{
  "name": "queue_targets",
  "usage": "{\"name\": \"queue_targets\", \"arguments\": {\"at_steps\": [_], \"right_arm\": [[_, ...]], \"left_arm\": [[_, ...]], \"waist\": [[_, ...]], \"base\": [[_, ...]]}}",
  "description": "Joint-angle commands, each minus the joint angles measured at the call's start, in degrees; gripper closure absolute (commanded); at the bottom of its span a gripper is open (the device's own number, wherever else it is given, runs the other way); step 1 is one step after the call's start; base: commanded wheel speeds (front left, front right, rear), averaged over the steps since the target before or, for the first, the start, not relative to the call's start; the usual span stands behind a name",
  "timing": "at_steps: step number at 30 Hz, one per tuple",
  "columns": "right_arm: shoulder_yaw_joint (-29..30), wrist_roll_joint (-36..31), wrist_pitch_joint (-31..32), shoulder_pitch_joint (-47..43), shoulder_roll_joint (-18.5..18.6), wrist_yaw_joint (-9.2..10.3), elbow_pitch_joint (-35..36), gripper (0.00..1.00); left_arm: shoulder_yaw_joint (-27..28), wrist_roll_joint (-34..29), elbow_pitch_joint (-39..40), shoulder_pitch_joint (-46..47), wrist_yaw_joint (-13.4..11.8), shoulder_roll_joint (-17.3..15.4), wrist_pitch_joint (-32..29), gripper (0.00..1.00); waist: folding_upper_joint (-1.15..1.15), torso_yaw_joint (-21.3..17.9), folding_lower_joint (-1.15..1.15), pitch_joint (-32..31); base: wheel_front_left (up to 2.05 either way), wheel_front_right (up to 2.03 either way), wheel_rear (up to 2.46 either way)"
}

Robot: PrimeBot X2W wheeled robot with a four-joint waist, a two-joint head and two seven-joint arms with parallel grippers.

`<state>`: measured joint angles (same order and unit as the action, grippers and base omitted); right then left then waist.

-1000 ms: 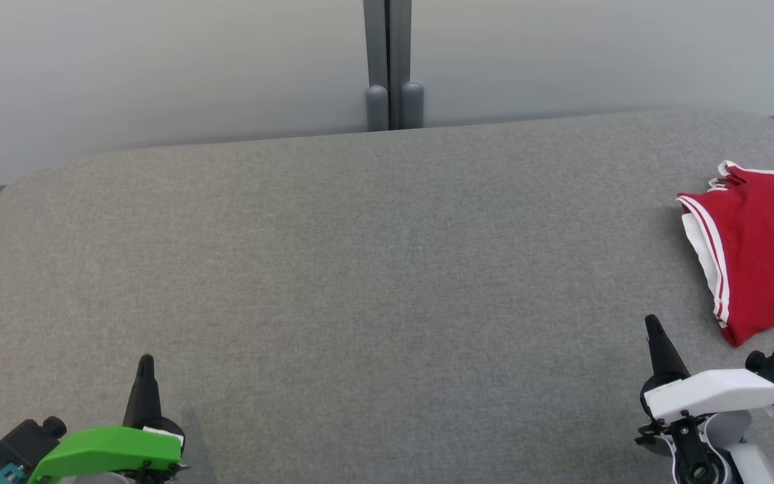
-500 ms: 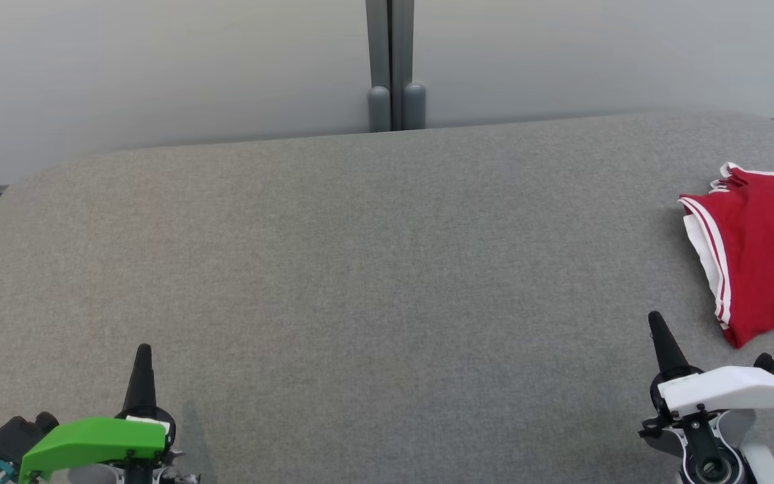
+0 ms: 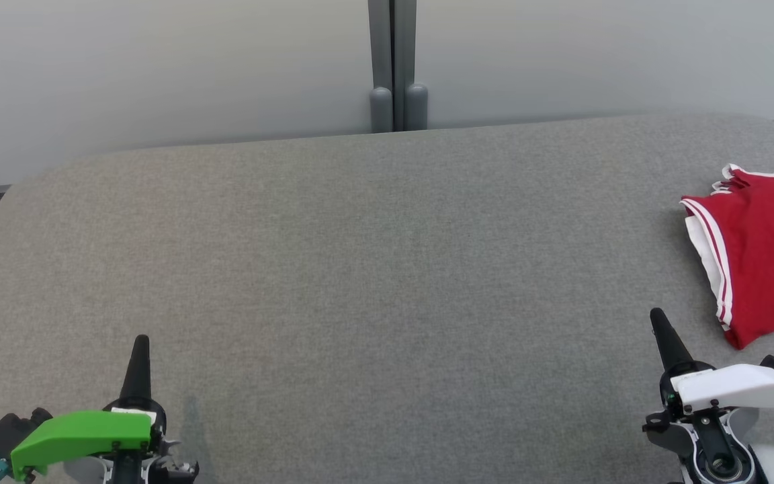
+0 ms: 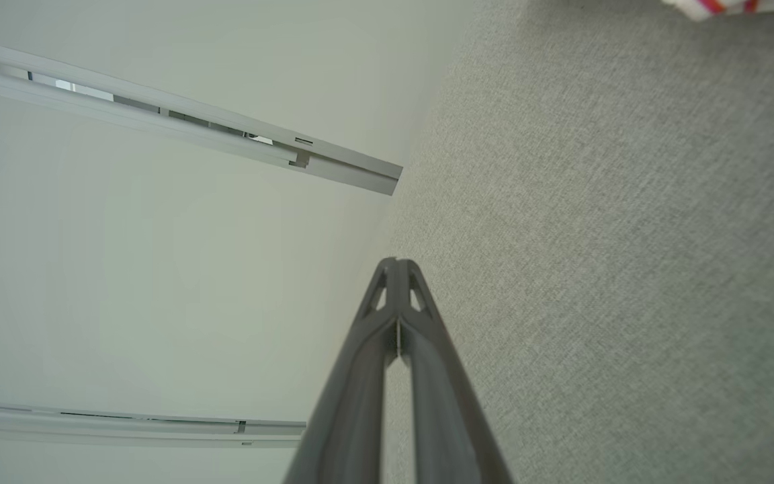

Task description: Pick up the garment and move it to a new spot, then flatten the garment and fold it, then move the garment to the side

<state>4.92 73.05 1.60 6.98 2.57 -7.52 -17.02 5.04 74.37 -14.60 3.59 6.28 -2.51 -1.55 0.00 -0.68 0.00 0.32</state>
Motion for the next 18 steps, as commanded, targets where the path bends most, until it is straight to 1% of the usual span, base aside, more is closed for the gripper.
{"name": "queue_targets", "arguments": {"at_steps": [1, 18], "right_arm": [[0.3, 1.6, 0.5, 0.3, 0.3, 0.03, 0.8, 1.00], [1.0, 9.5, 2.6, 0.1, 0.4, 0.03, 1.6, 1.00]], "left_arm": [[0.2, 1.3, 0.7, 1.4, -0.1, -0.5, -0.4, 1.00], [0.9, 8.8, 1.3, 2.2, -0.2, -0.5, -2.6, 1.00]], "waist": [[0.00, 0.0, 0.00, 0.0], [0.00, 0.3, 0.00, -0.2]], "base": [[0.00, 0.00, 0.00], [0.00, 0.00, 0.00]]}}
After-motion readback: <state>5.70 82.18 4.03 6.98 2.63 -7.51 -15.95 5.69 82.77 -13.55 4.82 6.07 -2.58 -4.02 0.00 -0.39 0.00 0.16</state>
